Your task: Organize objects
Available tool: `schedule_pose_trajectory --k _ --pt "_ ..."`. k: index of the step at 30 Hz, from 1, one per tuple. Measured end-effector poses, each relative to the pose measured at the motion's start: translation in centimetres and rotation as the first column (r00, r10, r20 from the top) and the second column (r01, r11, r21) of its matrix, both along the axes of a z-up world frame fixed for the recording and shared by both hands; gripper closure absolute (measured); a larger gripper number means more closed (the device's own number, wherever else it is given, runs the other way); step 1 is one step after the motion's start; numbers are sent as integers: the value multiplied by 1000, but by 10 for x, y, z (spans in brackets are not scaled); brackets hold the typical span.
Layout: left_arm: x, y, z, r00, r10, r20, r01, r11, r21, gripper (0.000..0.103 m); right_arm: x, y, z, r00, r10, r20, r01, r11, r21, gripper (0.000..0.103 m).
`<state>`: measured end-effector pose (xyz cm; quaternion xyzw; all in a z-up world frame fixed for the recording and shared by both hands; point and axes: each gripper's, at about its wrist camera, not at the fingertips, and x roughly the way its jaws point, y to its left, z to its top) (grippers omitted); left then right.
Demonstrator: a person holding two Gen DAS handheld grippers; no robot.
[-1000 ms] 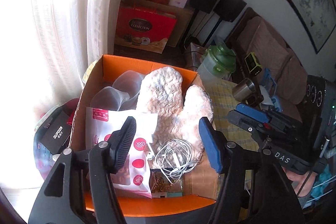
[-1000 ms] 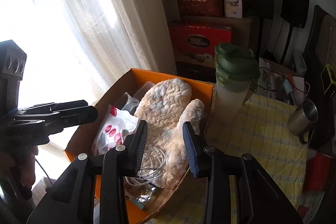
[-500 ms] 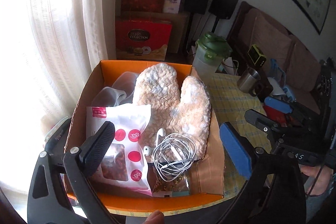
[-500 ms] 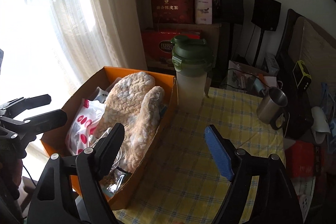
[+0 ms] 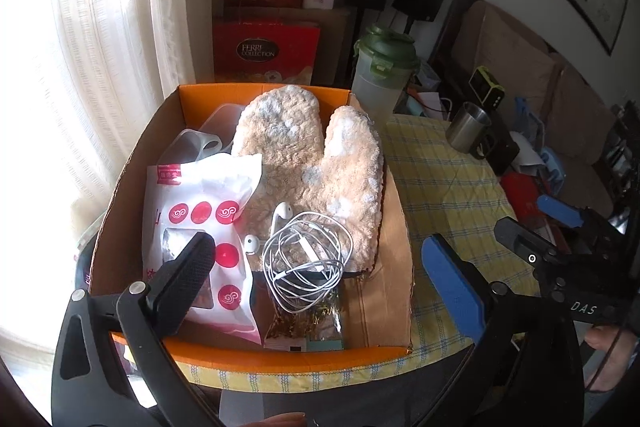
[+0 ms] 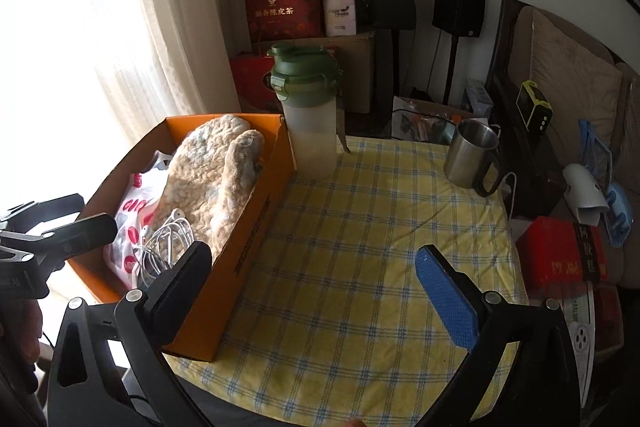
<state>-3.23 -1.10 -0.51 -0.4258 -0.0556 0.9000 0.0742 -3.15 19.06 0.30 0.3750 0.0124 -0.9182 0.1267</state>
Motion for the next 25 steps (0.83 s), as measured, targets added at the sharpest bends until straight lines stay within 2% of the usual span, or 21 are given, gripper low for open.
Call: schedule_pose_trajectory --k 8,15,21,25 --pt "27 6 -8 999 9 -37 -10 999 -42 0 30 11 -16 998 -62 -23 64 997 52 0" --pt "43 7 -27 1000 13 -11 -14 999 -52 0 56 16 -21 994 -96 -50 99 993 64 0" --pt "52 14 -35 999 39 -24 -42 994 -105 0 66 17 -23 993 -104 -52 108 992 67 0" --pt "52 12 -33 999 37 -23 -38 997 -69 0 66 19 -24 992 -115 -46 117 991 63 0"
